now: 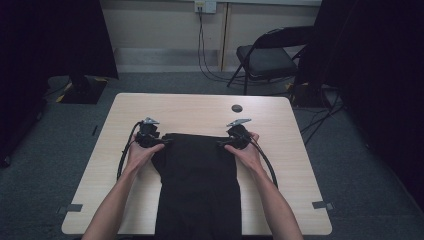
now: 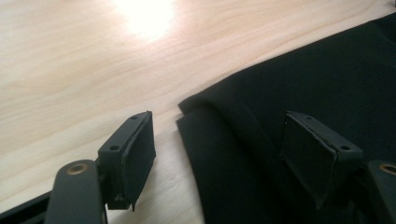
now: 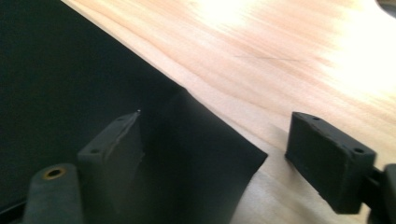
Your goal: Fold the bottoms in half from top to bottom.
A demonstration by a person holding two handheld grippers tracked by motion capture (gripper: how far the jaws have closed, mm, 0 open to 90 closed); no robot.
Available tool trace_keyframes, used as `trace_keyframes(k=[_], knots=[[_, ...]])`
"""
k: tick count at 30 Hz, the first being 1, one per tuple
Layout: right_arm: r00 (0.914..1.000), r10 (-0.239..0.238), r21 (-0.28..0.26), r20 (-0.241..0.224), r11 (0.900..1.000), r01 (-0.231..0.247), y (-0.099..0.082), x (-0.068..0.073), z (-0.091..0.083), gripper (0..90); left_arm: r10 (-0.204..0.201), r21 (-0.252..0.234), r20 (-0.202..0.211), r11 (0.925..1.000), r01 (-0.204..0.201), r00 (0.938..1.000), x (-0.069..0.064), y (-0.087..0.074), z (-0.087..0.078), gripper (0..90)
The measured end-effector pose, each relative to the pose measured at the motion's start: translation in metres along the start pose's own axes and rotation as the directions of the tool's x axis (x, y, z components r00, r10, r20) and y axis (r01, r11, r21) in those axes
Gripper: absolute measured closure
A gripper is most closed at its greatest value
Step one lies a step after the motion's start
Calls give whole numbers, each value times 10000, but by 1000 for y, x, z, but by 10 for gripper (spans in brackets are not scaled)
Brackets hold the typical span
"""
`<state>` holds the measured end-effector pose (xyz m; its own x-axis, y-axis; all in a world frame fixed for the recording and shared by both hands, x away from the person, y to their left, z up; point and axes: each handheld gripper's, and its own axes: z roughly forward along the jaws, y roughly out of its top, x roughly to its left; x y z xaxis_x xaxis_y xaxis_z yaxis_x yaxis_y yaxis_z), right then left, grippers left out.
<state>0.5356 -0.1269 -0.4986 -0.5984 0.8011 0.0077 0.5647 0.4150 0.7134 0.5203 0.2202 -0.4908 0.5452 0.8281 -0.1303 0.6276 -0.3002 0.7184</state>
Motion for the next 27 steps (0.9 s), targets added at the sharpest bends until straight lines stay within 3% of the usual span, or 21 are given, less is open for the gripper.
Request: trace_keyframes(k=[1, 4, 9, 11, 12, 13, 14, 15, 16, 17, 18, 23, 25, 27], knots=[[10000, -3, -53, -10, 10000, 3, 0, 0, 0, 183, -92, -3, 172, 10000, 93, 9998, -1, -1, 3, 259], [9998, -137, -239, -171, 9996, 133, -3, 3, 0, 202, 147, 17, 176, 9999, -147, 9997, -5, -1, 5, 250], [9983, -447, -397, -364, 9983, 432, -6, 9, -3, 274, 699, -28, -169, 9975, -700, 9974, -13, -3, 8, 253], [9965, -587, -459, -598, 9974, 560, -9, 12, -7, 423, 1073, -202, 102, 9941, -1070, 9942, -18, -5, 7, 394], [9965, -587, -459, -598, 9974, 560, -9, 12, -7, 423, 1073, -202, 102, 9941, -1070, 9942, -18, -5, 7, 452], [9956, -637, -477, -690, 9970, 605, -9, 14, -9, 495, 1068, -182, 38, 9941, -1067, 9943, -19, -6, 6, 452], [9936, -634, -634, -933, 9963, 576, -12, 17, -11, 636, 1059, -195, 362, 9943, -1053, 9937, -20, -6, 5, 614], [9934, -602, -636, -973, 9965, 542, -12, 18, -11, 697, 1079, -144, 436, 9941, -1074, 9932, -21, -6, 5, 651], [9919, -640, -624, -1098, 9964, 574, -12, 19, -12, 760, 945, -196, 684, 9954, -934, 9932, -20, -6, 5, 709], [9919, -640, -624, -1098, 9964, 574, -12, 19, -12, 760, 945, -196, 684, 9954, -934, 9932, -20, -6, 5, 784], [9904, -526, -633, -1282, 9970, 448, -12, 19, -12, 843, 664, -323, 839, 9974, -638, 9943, -21, -7, 5, 815], [9886, 127, -912, -1501, 9955, -266, -10, 9, -16, 868, 225, -562, 748, 9982, -183, 9969, -18, -7, 3, 841], [9875, 313, -1341, -1547, 9896, -524, 2, 4, -24, 872, -255, -1111, 781, 9932, 341, 9966, -14, 1, -5, 842], [9888, 293, -1618, -1465, 9854, -531, 13, 3, -31, 873, -283, -1541, 695, 9873, 388, 9972, -15, 10, -12, 842]])
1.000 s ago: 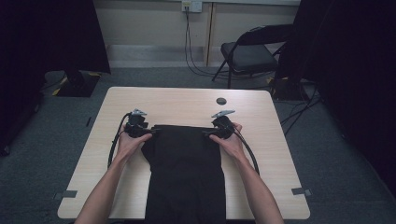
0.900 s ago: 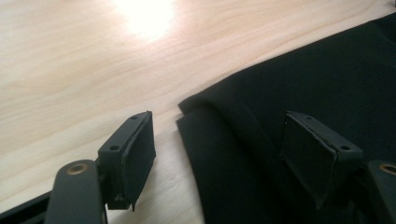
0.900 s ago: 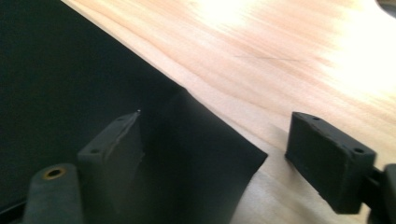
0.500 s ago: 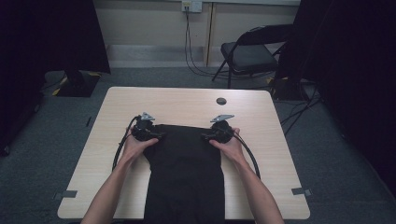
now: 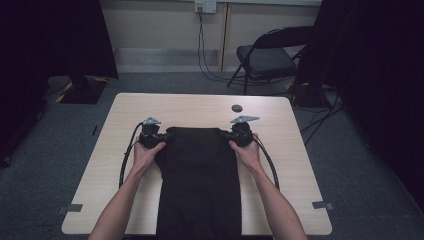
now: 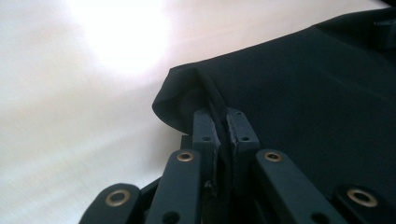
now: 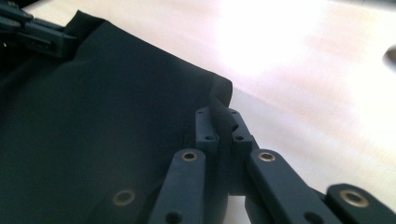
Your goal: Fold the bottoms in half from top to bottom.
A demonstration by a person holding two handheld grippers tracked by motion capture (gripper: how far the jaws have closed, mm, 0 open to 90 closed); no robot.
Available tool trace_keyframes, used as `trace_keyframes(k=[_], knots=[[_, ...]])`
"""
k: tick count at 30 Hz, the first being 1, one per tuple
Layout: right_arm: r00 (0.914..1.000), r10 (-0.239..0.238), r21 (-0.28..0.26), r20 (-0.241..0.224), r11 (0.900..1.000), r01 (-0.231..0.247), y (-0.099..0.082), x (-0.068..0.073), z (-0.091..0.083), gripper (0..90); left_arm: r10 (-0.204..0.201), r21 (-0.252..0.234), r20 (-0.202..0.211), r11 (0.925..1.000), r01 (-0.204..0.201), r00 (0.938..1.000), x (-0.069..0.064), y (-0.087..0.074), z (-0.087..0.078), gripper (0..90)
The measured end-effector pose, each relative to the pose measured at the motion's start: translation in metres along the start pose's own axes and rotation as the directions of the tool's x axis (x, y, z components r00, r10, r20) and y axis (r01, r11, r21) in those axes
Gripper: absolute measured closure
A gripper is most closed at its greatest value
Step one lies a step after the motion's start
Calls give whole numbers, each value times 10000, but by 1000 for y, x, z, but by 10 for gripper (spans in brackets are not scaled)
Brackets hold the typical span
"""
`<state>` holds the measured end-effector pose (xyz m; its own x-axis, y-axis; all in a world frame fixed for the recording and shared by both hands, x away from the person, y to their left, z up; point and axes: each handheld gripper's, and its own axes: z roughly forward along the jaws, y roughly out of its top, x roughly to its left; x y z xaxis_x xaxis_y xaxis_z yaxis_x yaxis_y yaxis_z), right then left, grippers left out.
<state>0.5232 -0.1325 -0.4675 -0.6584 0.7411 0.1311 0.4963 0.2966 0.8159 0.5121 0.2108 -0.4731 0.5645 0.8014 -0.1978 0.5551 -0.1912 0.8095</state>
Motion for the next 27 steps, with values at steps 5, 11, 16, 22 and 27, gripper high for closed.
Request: trace_keyframes(k=[5, 11, 16, 22, 27], knots=[[9997, 169, -688, 167, 9975, -157, 25, -3, -14, 872, -270, -892, 190, 9956, 286, 9995, 1, 26, -15, 842], [9994, 3, -1529, 359, 9882, 52, 67, -8, -36, 873, 394, -1425, -69, 9890, -400, 9992, -9, 66, -33, 843], [9982, -200, -1984, 559, 9796, 307, 100, -12, -53, 874, 568, -2176, -98, 9743, -576, 9983, -16, 95, -52, 844], [9931, -539, -2495, 1038, 9652, 784, 132, -5, -71, 874, 936, -2580, -303, 9611, -982, 9952, -20, 116, -64, 843], [9845, -1128, -1855, 1344, 9731, 1368, 131, -7, -71, 873, 1243, -2437, -96, 9620, -1228, 9922, -23, 111, -62, 842]])
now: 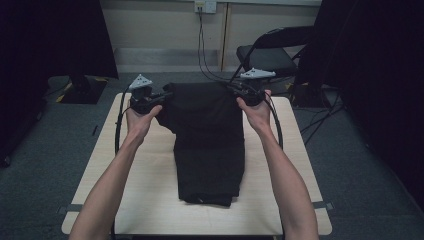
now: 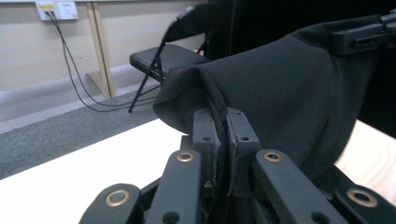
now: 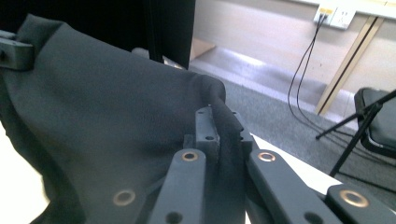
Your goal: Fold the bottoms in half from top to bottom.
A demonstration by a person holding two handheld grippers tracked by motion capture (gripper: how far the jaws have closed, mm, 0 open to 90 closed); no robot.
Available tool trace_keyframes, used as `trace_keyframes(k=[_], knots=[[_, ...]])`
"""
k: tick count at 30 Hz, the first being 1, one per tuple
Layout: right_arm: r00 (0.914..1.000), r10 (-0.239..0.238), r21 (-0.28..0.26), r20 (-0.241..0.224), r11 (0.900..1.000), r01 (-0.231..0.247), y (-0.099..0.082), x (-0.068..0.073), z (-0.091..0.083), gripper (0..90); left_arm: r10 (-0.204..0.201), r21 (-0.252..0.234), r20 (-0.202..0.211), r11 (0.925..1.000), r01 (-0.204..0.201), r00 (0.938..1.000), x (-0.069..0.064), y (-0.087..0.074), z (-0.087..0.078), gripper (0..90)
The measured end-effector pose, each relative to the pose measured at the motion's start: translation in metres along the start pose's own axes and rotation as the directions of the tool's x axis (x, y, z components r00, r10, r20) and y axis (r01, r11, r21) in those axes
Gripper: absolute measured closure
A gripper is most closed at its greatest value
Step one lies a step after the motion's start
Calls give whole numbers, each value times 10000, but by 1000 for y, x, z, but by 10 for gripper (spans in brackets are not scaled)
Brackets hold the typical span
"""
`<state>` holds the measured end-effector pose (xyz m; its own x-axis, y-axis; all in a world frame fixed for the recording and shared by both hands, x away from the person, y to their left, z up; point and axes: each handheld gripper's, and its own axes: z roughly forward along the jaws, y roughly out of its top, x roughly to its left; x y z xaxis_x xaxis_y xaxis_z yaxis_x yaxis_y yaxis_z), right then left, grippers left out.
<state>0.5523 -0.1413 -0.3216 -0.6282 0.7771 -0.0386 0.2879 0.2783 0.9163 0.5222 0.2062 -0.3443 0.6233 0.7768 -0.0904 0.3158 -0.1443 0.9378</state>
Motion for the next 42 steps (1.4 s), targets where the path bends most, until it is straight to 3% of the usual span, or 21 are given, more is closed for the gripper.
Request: trace_keyframes(k=[3, 8, 13, 14, 15, 18, 19, 23, 27, 30, 33, 35, 42], knots=[[10000, 11, 79, -28, 10000, -11, -7, 1, -1, 873, 57, 54, 14, 10000, -57, 10000, -3, -6, 2, 842], [9977, 390, 53, -560, 9992, -387, -38, -1, -9, 871, 320, 148, 407, 9994, -327, 9987, -15, -26, 0, 840], [9922, 733, -203, -1005, 9969, -757, -54, 1, -20, 861, 438, 76, 652, 9990, -444, 9969, -24, -37, -10, 837], [9882, 789, -258, -1316, 9962, -830, -62, 5, -27, 848, 388, -54, 733, 9992, -385, 9966, -27, -41, -15, 837], [9882, 789, -258, -1316, 9962, -830, -62, 5, -27, 848, 341, -73, 776, 9994, -337, 9964, -28, -45, -17, 837], [9848, 690, -11, -1592, 9975, -700, -84, 19, -38, 845, 366, 358, 922, 9986, -401, 9951, -37, -71, -24, 837], [9836, 661, -24, -1677, 9977, -675, -87, 22, -41, 845, 366, 358, 922, 9986, -401, 9951, -37, -71, -24, 836], [9807, 653, 148, -1842, 9979, -636, -109, 34, -54, 834, 295, 343, 1558, 9988, -352, 9873, -51, -93, -43, 831], [9770, 702, 504, -2015, 9969, -612, -129, 44, -64, 832, 483, 604, 1790, 9964, -600, 9827, -62, -103, -52, 831], [9749, 552, 723, -2158, 9966, -404, -139, 50, -71, 833, 230, 750, 2173, 9964, -402, 9758, -75, -114, -61, 833], [9708, 574, 676, -2329, 9968, -428, -146, 55, -81, 824, 610, 974, 2327, 9916, -857, 9706, -84, -121, -65, 829], [9681, 648, 712, -2420, 9963, -489, -152, 57, -87, 811, 575, 1139, 2477, 9896, -880, 9671, -86, -127, -67, 821], [9682, 652, 1180, -2415, 9923, -374, -170, 60, -95, 779, 615, 1443, 2548, 9844, -1008, 9650, -91, -135, -70, 798]])
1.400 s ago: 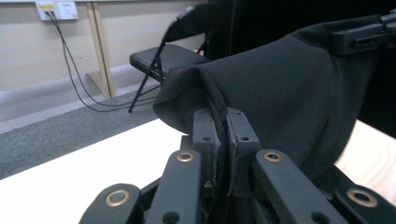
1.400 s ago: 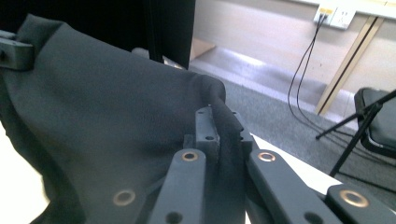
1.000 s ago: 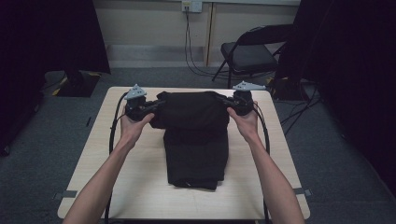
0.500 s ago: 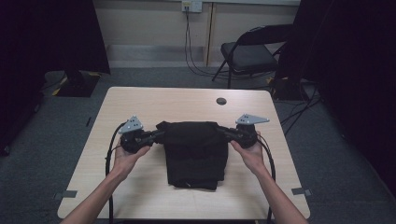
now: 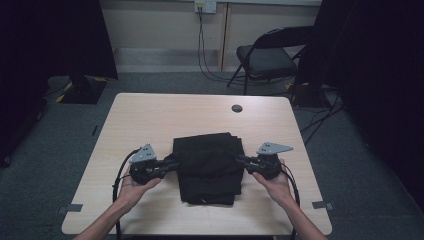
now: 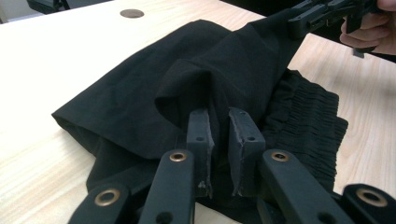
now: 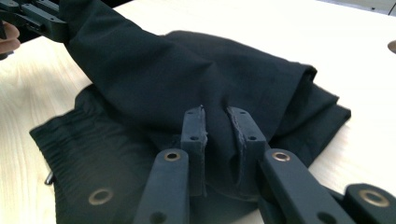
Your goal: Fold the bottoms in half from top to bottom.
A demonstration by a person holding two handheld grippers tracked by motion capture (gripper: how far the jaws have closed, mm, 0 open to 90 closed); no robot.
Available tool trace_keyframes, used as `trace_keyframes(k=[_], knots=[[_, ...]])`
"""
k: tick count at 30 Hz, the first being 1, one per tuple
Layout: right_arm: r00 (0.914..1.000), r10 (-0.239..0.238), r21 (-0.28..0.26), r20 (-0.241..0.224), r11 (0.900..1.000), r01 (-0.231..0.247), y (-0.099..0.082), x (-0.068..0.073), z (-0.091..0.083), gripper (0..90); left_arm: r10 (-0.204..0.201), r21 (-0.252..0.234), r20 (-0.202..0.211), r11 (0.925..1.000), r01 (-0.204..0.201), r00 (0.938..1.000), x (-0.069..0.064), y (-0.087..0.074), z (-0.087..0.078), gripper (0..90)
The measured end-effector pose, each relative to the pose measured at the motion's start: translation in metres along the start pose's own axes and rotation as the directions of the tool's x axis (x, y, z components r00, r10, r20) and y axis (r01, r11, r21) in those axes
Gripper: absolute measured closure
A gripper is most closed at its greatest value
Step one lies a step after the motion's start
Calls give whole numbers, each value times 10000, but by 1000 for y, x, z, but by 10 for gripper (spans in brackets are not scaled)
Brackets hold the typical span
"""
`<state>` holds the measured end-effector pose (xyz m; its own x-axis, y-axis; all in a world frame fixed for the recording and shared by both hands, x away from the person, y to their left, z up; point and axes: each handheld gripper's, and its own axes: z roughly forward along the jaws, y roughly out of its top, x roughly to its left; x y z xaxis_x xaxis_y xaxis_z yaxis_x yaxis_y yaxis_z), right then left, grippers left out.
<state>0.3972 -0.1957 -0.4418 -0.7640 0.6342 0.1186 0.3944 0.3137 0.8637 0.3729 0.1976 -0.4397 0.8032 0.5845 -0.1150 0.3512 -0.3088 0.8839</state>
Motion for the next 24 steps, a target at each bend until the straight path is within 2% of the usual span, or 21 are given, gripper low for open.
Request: trace_keyframes(k=[5, 7, 8, 10, 12, 13, 14, 16, 17, 19, 20, 24], knots=[[10000, -50, 283, -37, 9996, 51, -8, 3, -4, 742, -23, 72, 324, 10000, 20, 9995, -7, -3, 1, 758], [9999, -98, 365, 72, 9993, 95, -13, 6, -8, 703, 49, 119, 231, 9999, -52, 9997, -12, -3, -2, 723], [9998, -139, 440, -111, 9989, 143, -17, 9, -12, 676, -8, 73, 241, 10000, 6, 9997, -15, -3, -4, 659], [9998, -121, 472, -170, 9988, 129, -18, 10, -14, 666, 69, 12, 288, 10000, -70, 9996, -20, -2, -6, 651], [9987, -326, 634, -399, 9974, 351, -24, 19, -20, 623, 93, 6, 358, 10000, -94, 9993, -23, -3, -9, 607], [9987, -326, 634, -399, 9974, 351, -24, 19, -20, 623, 93, 6, 358, 10000, -94, 9993, -23, -3, -9, 594], [9979, -382, 599, -522, 9973, 413, -25, 24, -23, 590, 53, -223, 352, 9997, -46, 9994, -24, -2, -13, 578], [9979, -375, 532, -520, 9978, 402, -22, 26, -25, 548, -19, -486, 12, 9988, 19, 10000, -27, 3, -14, 539], [9977, -397, 441, -545, 9981, 421, -20, 27, -24, 541, 62, -480, -166, 9988, -70, 9998, -30, 8, -12, 496], [9983, -364, 427, -452, 9984, 384, -13, 26, -16, 535, 484, -659, 97, 9967, -477, 9988, -34, 18, -8, 473], [9981, -406, 431, -470, 9982, 426, -9, 27, -10, 538, 625, -726, 90, 9955, -617, 9980, -35, 21, -7, 477], [9967, -516, 284, -623, 9982, 535, 9, 30, 12, 560, 576, -853, 230, 9948, -554, 9981, -34, 25, -3, 488]])
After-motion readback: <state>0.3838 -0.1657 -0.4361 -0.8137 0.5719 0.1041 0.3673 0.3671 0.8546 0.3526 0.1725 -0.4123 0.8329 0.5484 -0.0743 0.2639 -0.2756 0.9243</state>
